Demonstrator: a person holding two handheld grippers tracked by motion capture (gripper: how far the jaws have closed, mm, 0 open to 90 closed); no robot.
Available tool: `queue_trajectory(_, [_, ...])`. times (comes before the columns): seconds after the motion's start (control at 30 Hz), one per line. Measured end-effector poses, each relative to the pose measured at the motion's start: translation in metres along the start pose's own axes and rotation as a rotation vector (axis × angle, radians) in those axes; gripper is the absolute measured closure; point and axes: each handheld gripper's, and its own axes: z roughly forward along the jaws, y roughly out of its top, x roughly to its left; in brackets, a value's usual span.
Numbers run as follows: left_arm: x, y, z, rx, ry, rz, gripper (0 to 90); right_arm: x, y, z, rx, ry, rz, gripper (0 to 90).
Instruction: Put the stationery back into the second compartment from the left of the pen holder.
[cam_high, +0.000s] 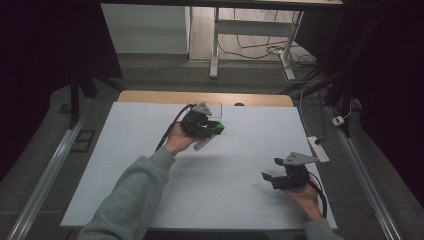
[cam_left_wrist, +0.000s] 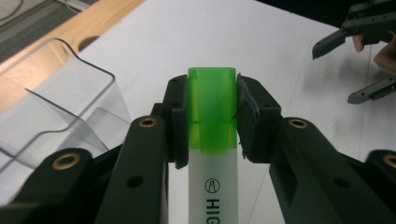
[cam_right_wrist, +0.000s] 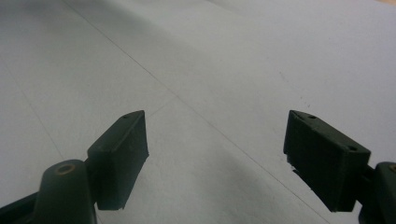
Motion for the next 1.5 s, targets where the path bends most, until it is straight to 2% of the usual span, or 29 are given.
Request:
queue_trajectory(0.27, [0.008,0.007,-0.015,-0.04,0.017,-0.007,66.5,0.0,0.0,0.0,0.001,-0.001,0.001,20.9])
queue_trajectory(0.6, [0.019,0.024,-0.027,-0.07,0.052,-0.005,66.5,0.0,0.0,0.001,0.001,0.0,0.002,20.9])
queue_trajectory(1.1, [0.043,0.045,-0.026,-0.09,0.105,-0.014,66.4,-0.001,0.0,0.0,0.002,0.002,0.006,20.9])
queue_trajectory(1.5, [0.055,0.051,-0.024,-0.101,0.129,-0.037,66.4,-0.001,0.0,0.001,0.001,0.006,0.007,21.0])
